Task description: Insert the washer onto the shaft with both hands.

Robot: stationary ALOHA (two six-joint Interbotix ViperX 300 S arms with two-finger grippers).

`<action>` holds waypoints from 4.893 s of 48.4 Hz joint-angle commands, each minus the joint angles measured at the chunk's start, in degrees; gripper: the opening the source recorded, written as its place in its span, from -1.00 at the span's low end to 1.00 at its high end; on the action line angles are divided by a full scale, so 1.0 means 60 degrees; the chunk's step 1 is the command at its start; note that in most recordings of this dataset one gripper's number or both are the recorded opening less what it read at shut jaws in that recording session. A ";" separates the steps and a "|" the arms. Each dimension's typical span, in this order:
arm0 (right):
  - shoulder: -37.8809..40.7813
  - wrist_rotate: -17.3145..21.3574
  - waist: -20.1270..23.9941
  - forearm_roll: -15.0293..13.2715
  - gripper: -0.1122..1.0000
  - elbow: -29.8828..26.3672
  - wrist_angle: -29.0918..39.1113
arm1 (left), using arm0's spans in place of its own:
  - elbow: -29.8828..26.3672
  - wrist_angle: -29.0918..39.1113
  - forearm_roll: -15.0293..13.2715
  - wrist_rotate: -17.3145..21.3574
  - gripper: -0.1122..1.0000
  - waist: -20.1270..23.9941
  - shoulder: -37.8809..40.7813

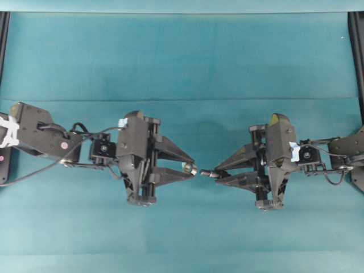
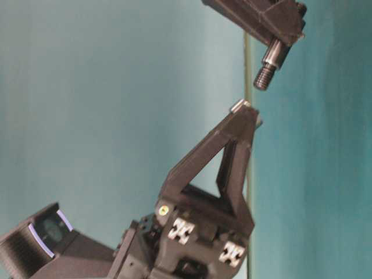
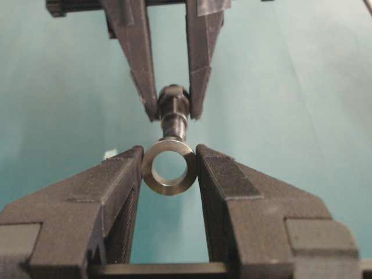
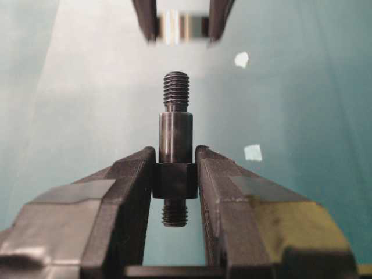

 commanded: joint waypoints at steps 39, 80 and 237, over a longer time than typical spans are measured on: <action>0.0366 0.0073 -0.0015 -0.0015 -0.80 -0.0366 -0.0703 | -0.0498 -0.0088 0.0015 -0.0015 -0.14 -0.0059 0.0396; 0.0542 0.0073 -0.0044 0.0000 -0.80 -0.0527 -0.1025 | -0.0850 -0.0059 0.0044 0.0000 -0.14 -0.0073 0.0732; 0.0645 0.0073 -0.0059 0.0000 -0.81 -0.0469 -0.1245 | 0.1860 0.4336 0.0015 -0.0015 0.79 0.0044 -0.4819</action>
